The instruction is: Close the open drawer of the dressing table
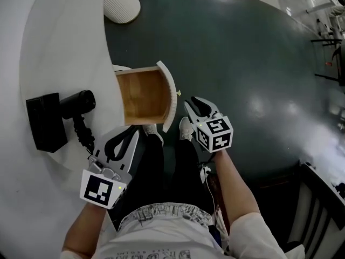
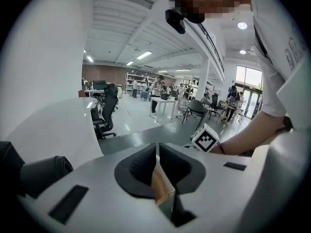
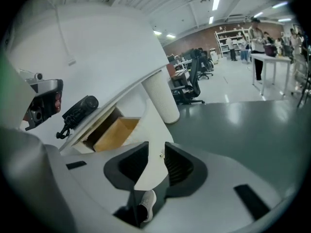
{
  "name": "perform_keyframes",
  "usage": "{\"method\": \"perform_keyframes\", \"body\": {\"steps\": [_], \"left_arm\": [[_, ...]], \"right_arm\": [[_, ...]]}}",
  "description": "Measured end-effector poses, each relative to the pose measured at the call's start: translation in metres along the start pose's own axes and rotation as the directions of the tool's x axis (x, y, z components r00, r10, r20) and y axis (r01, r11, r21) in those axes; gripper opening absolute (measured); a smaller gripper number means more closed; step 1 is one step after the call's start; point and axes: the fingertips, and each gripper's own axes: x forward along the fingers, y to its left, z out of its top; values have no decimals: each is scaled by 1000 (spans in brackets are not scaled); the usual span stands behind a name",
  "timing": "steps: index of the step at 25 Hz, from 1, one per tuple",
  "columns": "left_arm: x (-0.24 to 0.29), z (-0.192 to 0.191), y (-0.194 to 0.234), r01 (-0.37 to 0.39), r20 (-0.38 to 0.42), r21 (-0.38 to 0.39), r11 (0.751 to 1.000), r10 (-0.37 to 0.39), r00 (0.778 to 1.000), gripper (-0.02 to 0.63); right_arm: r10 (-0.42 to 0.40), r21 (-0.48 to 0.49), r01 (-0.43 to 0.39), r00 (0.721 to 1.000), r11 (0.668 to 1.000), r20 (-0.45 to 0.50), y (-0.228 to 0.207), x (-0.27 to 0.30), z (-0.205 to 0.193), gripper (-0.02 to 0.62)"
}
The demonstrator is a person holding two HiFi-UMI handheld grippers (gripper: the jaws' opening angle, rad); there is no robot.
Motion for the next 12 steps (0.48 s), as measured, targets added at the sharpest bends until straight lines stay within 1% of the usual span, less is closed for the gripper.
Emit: {"method": "perform_keyframes", "body": {"steps": [7, 12], "left_arm": [[10, -18, 5, 10, -50, -30, 999, -11, 999, 40], [12, -27, 3, 12, -82, -60, 998, -17, 996, 40]], "right_arm": [[25, 72, -22, 999, 997, -43, -17, 38, -28, 112], [84, 155, -75, 995, 985, -48, -21, 56, -42, 114]]}}
